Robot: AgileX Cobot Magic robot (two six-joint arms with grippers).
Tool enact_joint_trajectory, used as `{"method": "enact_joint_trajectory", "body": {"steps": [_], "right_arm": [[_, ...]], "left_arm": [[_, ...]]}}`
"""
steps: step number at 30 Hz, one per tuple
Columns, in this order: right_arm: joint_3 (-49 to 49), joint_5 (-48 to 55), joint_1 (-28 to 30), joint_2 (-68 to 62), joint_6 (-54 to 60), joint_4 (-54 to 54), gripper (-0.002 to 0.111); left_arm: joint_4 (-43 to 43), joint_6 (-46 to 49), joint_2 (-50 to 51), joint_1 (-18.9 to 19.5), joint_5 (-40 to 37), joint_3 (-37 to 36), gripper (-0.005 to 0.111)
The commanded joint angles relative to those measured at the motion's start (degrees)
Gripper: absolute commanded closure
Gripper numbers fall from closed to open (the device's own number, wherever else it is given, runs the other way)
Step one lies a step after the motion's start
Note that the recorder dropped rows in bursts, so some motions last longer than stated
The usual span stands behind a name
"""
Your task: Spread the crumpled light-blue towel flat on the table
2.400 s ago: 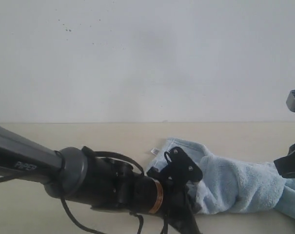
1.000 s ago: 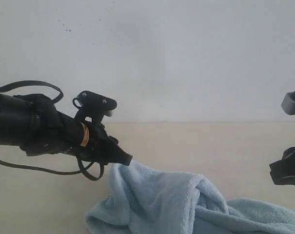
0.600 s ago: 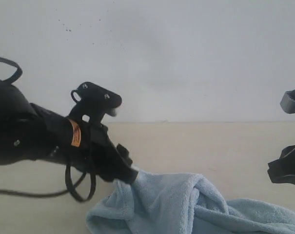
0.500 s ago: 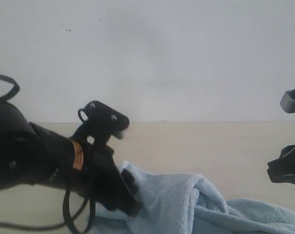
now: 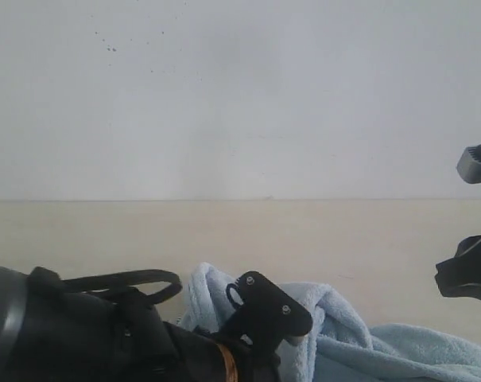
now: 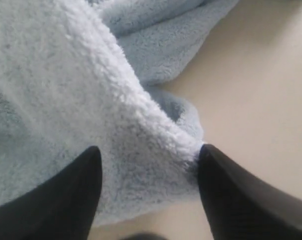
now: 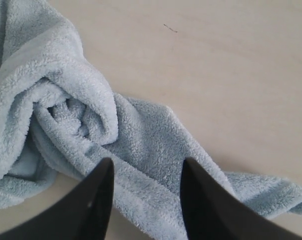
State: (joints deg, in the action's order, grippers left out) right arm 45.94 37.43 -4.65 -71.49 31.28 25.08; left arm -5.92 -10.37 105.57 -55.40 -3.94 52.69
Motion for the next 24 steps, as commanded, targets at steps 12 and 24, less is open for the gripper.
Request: {"method": "enact_joint_trajectory", "body": {"steps": [12,24], "right_arm": [[-0.1,-1.4,0.1,0.0,0.8,0.5,0.067],[-0.1,-2.0,0.1,0.0,0.8,1.1,0.066]], "left_arm": [[-0.9,-2.5,7.0,-0.5,-4.1,5.8,0.098],[-14.7,-4.3,-12.7,0.7,-20.0,5.8,0.102]]}}
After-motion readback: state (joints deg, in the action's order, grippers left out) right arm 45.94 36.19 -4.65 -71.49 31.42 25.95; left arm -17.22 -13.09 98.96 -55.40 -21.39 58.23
